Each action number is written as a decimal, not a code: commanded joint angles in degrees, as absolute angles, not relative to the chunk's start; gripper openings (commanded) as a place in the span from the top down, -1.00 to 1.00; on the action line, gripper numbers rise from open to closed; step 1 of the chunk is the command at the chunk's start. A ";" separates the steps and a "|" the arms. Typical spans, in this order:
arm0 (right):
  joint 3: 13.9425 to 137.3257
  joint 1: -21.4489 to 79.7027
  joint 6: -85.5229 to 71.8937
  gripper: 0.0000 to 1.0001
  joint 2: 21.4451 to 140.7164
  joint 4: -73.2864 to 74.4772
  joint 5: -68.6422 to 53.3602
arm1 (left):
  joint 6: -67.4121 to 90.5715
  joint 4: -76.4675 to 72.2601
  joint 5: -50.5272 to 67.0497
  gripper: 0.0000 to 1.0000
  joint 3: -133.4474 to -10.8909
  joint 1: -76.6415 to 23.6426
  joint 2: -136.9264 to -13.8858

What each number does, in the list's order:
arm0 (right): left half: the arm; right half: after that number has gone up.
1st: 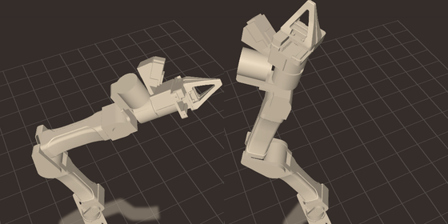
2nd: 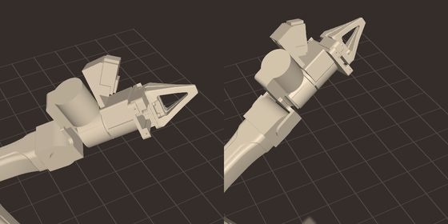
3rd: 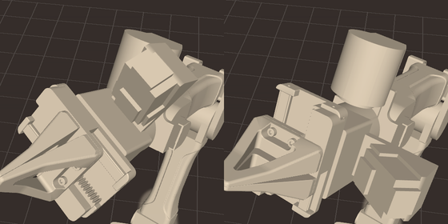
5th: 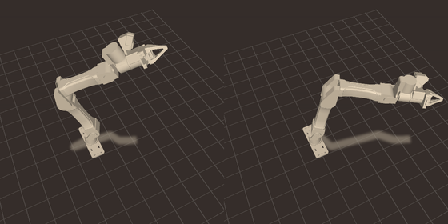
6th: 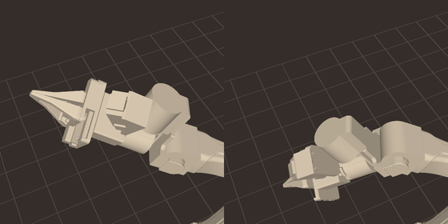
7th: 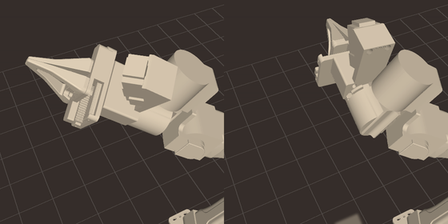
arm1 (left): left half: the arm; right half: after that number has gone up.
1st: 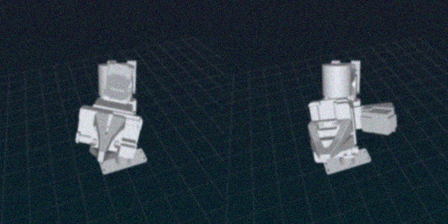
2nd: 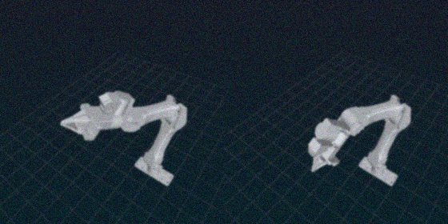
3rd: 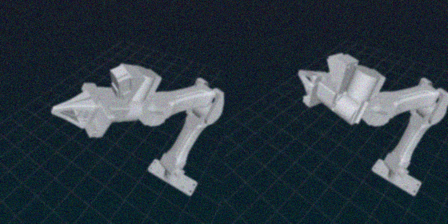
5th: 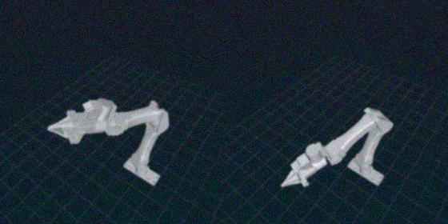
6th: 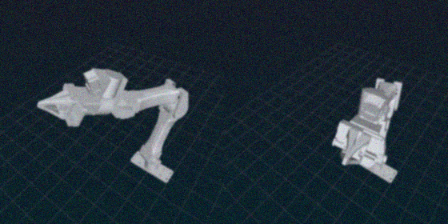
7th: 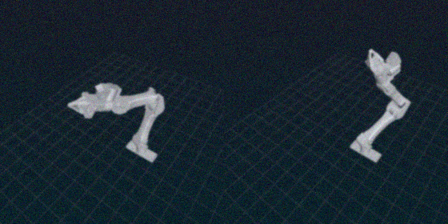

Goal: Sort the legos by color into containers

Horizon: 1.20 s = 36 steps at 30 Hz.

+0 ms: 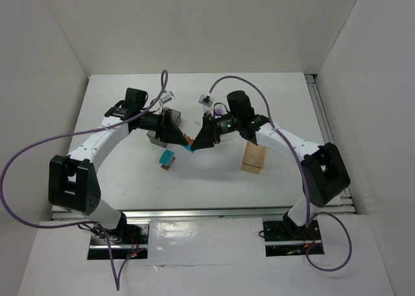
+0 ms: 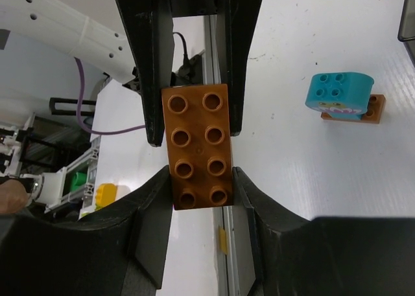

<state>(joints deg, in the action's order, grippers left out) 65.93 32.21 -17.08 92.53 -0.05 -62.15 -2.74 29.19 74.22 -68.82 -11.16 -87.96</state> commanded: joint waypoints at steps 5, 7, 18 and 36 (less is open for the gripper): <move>64.60 31.82 -19.78 1.00 89.21 -3.34 -58.28 | -3.35 28.04 74.72 0.46 -71.19 -11.87 -86.92; 64.08 31.82 -20.30 1.00 87.98 -3.34 -56.70 | -3.34 29.17 75.23 -0.01 -71.71 -11.87 -88.06; 63.46 31.29 -20.83 1.00 87.36 -3.87 -55.99 | -3.87 29.18 76.82 0.00 -71.72 -11.87 -88.59; 64.51 30.76 -22.05 0.32 87.89 -4.13 -55.89 | -4.39 29.18 76.20 1.00 -72.25 -11.87 -89.65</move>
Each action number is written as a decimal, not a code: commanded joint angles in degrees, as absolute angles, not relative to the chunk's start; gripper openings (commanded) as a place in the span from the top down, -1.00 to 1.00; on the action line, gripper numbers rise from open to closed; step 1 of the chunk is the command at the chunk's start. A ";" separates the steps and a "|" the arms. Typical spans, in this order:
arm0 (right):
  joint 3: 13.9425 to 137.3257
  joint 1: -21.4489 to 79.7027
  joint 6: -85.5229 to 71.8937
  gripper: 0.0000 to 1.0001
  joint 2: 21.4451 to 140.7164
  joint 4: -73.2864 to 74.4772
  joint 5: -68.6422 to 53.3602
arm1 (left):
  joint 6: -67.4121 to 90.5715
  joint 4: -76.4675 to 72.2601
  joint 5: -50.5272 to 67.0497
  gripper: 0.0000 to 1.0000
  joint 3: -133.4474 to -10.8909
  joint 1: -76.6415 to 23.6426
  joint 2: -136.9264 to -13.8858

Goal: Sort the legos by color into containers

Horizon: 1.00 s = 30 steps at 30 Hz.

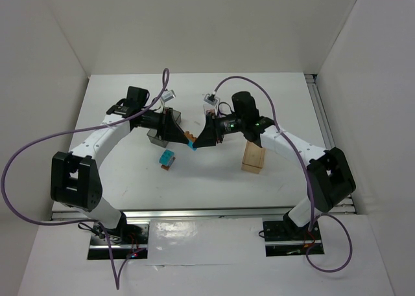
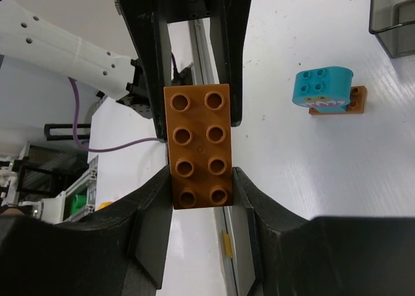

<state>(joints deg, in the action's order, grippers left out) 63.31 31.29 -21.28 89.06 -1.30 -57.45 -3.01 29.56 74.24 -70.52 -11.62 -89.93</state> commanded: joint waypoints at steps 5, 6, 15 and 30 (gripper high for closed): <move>63.29 30.23 -24.96 0.25 87.89 -9.30 -58.44 | -4.39 29.18 76.20 1.00 -72.25 -11.87 -89.12; 63.28 30.23 -25.57 0.18 87.89 -9.32 -58.97 | -4.39 29.18 76.20 1.00 -72.25 -11.87 -89.12; 62.14 30.23 -27.33 -0.31 87.89 -12.91 -61.35 | -4.39 29.18 76.20 1.00 -72.25 -11.87 -89.12; 61.61 29.71 -27.16 -0.39 89.03 -12.04 -61.35 | -4.39 29.18 76.20 1.00 -71.72 -11.87 -89.12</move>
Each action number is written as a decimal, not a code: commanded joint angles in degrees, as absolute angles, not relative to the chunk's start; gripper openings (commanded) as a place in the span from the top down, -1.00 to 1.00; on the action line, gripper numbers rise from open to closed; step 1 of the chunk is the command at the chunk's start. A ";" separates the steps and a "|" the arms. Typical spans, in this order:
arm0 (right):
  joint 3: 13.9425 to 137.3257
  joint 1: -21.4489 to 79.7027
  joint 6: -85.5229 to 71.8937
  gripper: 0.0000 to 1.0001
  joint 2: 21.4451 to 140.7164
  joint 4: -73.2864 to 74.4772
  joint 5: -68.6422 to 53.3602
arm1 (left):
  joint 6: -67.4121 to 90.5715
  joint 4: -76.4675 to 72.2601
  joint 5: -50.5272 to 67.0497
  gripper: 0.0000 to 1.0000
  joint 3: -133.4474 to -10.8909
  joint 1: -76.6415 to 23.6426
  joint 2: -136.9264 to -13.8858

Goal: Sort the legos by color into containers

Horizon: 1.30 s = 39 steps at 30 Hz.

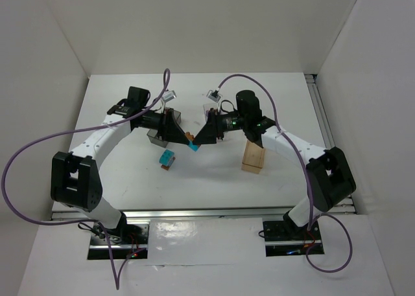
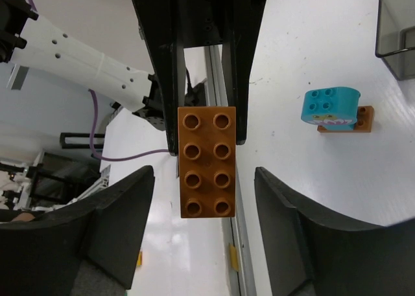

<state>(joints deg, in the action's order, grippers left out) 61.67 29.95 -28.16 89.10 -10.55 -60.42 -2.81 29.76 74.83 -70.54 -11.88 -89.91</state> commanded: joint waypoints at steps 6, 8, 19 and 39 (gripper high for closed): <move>61.61 29.71 -27.69 -0.41 89.56 -12.66 -61.35 | -4.92 29.18 76.72 1.00 -71.72 -11.87 -88.59; 61.61 29.71 -27.69 -0.33 90.18 -12.66 -61.35 | -4.92 29.18 76.73 1.00 -71.72 -11.87 -88.59; 58.54 28.31 -29.88 0.77 87.20 -14.42 -54.61 | -4.92 29.18 76.73 1.00 -71.19 -11.87 -88.59; 49.67 18.54 -38.31 0.89 66.98 18.62 12.37 | 11.23 25.22 44.77 1.00 -73.73 -11.87 -88.59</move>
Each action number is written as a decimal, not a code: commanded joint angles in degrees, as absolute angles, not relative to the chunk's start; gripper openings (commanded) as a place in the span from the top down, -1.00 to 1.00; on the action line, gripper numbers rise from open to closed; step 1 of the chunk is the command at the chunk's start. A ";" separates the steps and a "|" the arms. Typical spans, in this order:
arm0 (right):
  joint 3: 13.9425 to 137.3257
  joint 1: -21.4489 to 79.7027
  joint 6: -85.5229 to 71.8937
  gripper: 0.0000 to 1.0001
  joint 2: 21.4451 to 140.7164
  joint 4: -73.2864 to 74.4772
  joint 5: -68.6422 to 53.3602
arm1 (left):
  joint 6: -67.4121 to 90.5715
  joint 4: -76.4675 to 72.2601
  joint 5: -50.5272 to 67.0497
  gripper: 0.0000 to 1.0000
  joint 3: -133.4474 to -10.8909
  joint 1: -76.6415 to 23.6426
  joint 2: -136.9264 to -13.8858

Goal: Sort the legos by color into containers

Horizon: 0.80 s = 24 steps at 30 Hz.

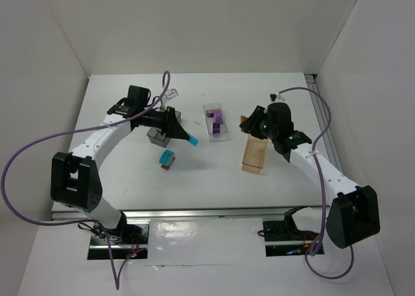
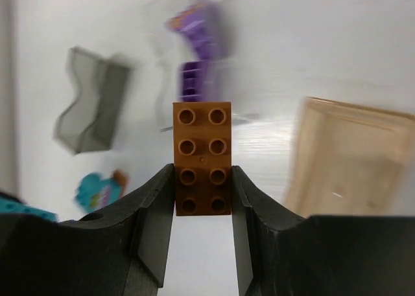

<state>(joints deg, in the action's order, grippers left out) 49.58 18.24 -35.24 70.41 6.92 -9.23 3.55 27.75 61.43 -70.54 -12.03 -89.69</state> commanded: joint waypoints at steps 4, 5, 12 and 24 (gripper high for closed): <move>44.83 18.54 -39.73 0.85 63.73 22.15 18.28 | 18.62 27.86 24.21 1.00 -76.72 -10.81 -89.12; 43.87 18.54 -39.73 0.85 63.72 22.15 18.28 | 20.20 27.86 20.86 1.00 -76.73 -10.20 -88.42; 42.10 18.54 -37.53 0.74 69.16 19.26 14.77 | 26.80 25.67 2.66 1.00 -75.24 -9.67 -88.68; 45.09 20.74 -35.42 -0.68 68.20 20.39 15.91 | 29.18 25.48 0.18 -0.28 -80.33 -9.67 -101.78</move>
<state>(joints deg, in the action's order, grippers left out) 42.65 20.32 -36.10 70.50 20.38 13.80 28.45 25.08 1.54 -76.66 -9.63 -101.78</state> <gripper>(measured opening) 0.837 0.604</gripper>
